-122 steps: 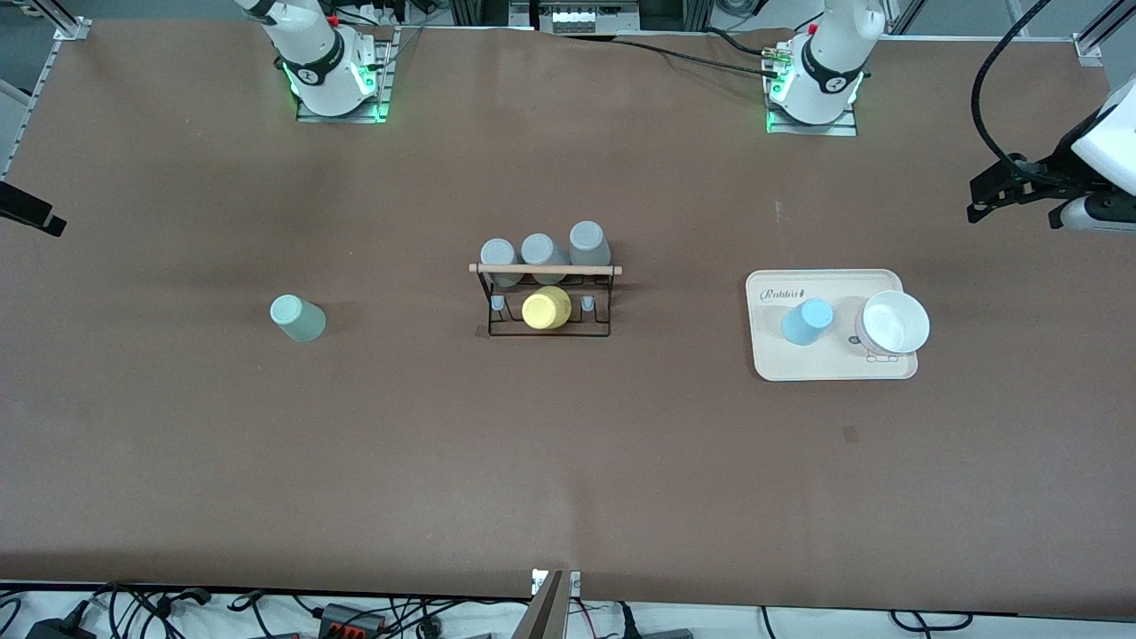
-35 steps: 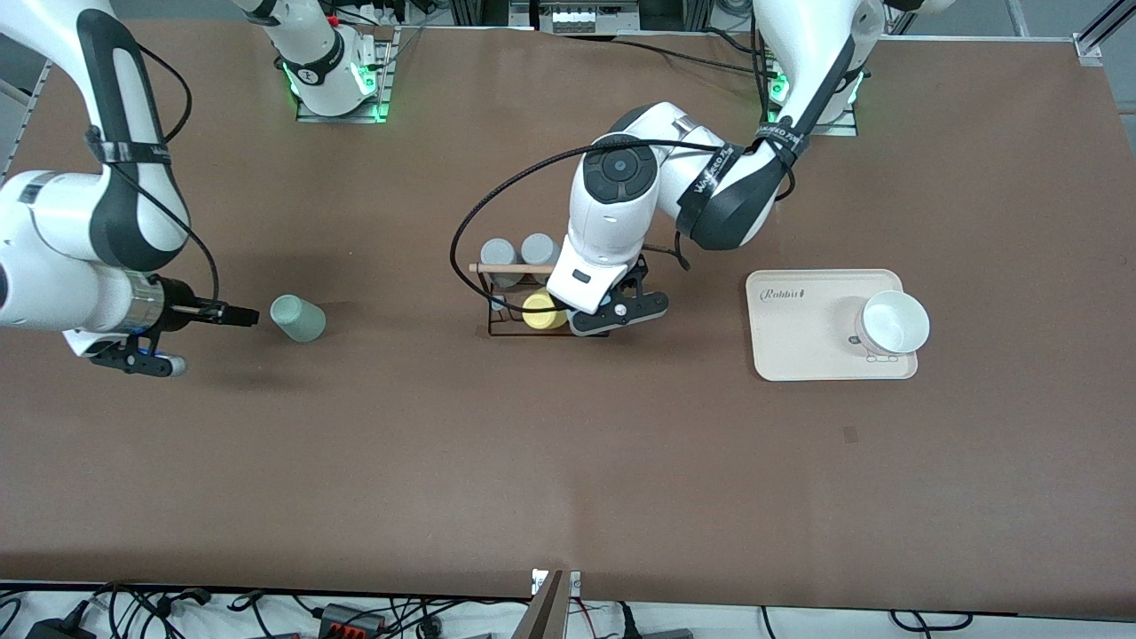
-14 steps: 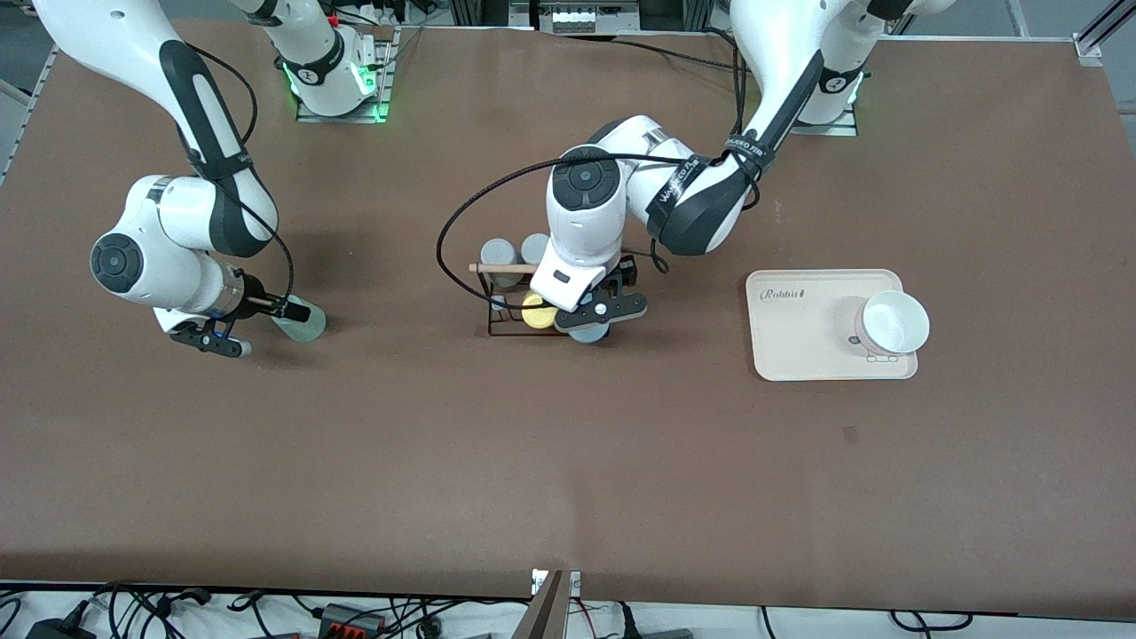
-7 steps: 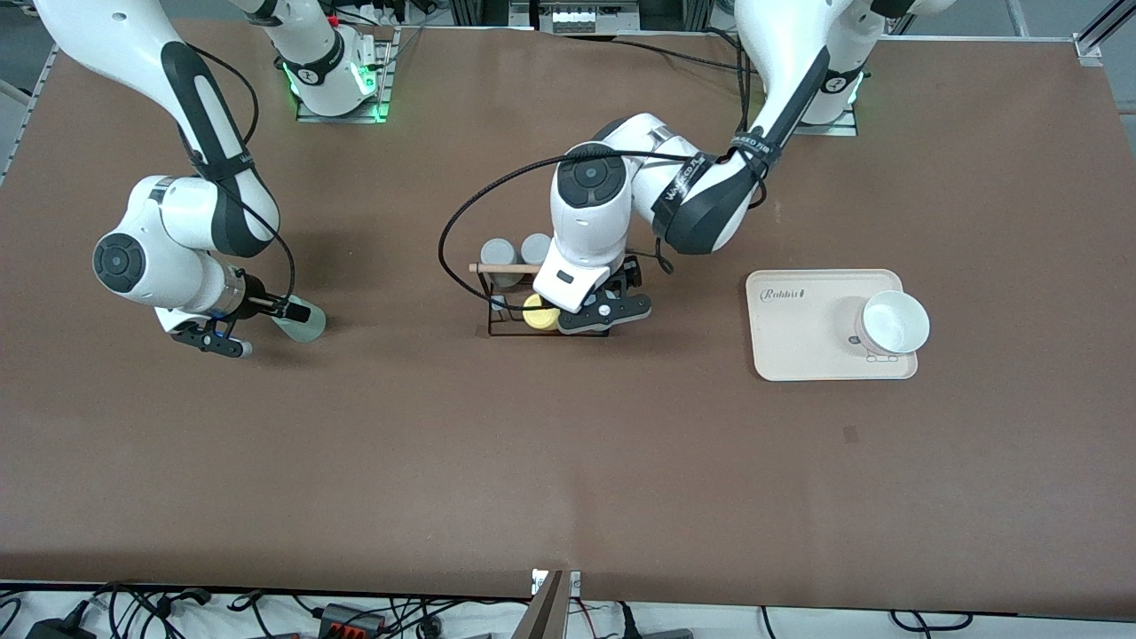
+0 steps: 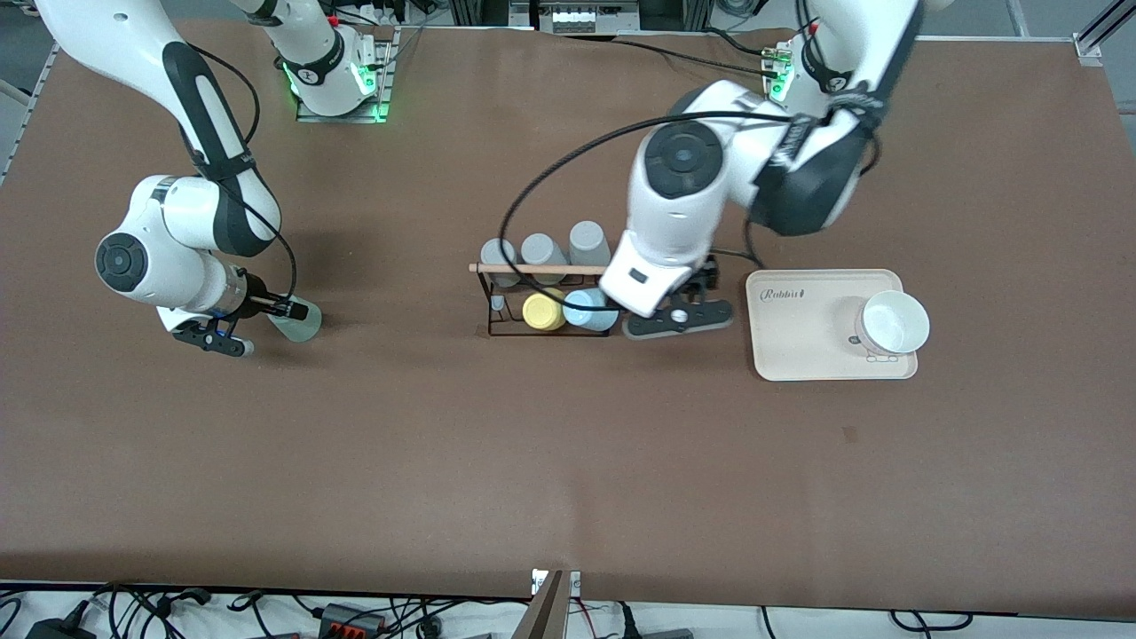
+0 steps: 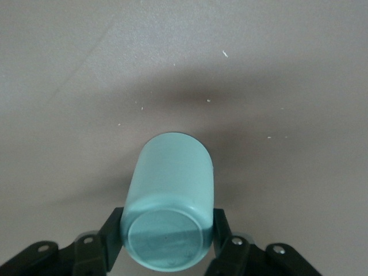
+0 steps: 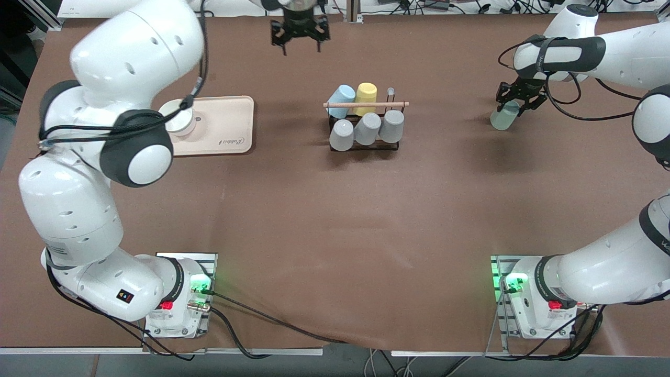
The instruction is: Hang scattered cups on rack with three cups
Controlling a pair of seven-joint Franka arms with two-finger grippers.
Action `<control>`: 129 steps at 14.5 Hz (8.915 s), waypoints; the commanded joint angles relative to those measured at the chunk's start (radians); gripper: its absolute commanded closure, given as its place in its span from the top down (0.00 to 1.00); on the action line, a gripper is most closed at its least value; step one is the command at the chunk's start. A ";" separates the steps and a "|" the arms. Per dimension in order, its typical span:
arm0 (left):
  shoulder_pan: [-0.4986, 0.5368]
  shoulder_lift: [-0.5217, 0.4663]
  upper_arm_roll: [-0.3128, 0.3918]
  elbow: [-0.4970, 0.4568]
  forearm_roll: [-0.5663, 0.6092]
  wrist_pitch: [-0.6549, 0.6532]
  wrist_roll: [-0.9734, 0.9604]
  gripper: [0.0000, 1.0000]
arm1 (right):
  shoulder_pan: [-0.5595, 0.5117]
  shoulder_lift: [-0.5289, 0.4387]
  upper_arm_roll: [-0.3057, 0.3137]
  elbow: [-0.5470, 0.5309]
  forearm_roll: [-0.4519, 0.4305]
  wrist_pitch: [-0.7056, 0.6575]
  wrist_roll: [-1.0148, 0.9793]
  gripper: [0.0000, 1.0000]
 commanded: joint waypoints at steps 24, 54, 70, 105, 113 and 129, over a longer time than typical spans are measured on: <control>0.421 -0.588 0.167 -0.499 -0.091 -0.070 0.704 1.00 | 0.457 0.163 0.036 0.701 0.145 -0.453 0.525 0.06; 0.409 -0.548 0.162 -0.418 -0.089 -0.121 0.707 1.00 | 0.150 -0.010 -0.038 0.731 0.028 -0.676 0.371 1.00; 0.409 -0.551 0.152 -0.416 -0.089 -0.128 0.709 1.00 | -0.143 -0.168 0.061 0.603 -0.113 -0.629 0.172 1.00; 0.420 -0.549 0.153 -0.416 -0.089 -0.130 0.707 1.00 | -0.270 -0.336 0.154 0.477 -0.118 -0.680 -0.006 1.00; 0.420 -0.549 0.153 -0.418 -0.089 -0.130 0.709 1.00 | -0.249 -0.252 0.142 0.530 -0.116 -0.679 0.008 1.00; 0.421 -0.548 0.156 -0.418 -0.089 -0.128 0.723 1.00 | -0.198 -0.251 0.147 0.583 -0.144 -0.680 0.094 1.00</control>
